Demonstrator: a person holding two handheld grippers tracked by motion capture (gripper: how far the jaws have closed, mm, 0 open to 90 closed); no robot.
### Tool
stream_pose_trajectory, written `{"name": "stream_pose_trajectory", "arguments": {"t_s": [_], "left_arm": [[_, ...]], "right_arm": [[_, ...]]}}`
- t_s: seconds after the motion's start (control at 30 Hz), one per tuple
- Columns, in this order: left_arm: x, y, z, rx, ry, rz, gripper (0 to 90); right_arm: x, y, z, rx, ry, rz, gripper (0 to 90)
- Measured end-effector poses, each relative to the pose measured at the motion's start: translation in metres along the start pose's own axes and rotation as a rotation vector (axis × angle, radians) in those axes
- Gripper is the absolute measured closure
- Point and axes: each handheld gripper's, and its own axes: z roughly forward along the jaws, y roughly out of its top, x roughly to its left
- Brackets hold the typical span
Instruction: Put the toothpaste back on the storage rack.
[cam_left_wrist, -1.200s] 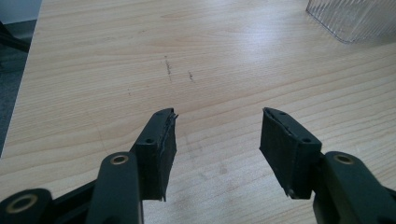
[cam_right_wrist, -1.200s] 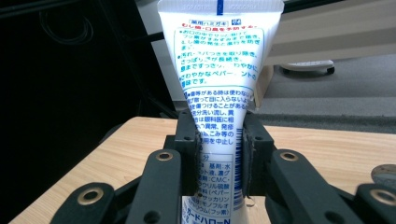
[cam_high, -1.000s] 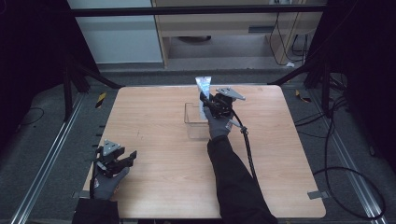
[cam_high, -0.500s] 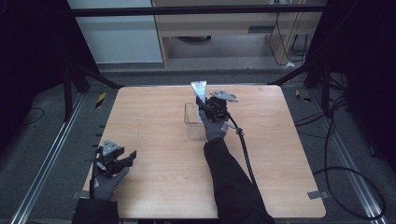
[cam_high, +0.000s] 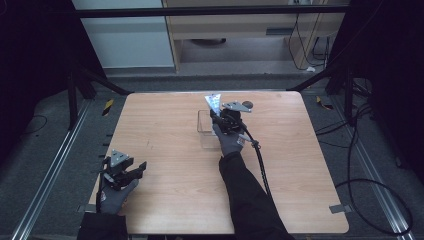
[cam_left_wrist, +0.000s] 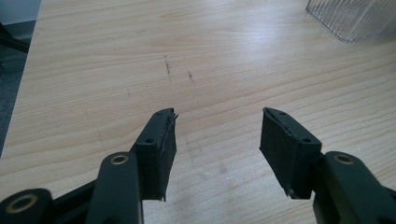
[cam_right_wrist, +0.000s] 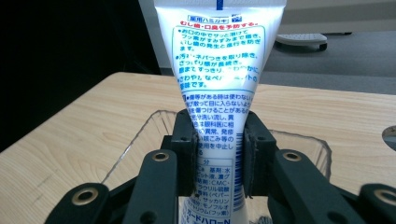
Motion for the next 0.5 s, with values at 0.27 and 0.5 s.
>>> {"name": "stream_pose_trajectory", "arguments": {"t_s": [0.27,0.5], "left_arm": [[0.0003,-0.0001,-0.0002,0.001,0.000,-0.001,44.6],[-0.0003,0.0001,-0.0003,0.000,0.000,0.000,44.6]], "right_arm": [[0.0048,-0.0035,-0.0022,0.064,-0.003,-0.035,68.9],[0.0065,-0.0026,-0.0055,0.107,0.003,-0.060,68.4]]}}
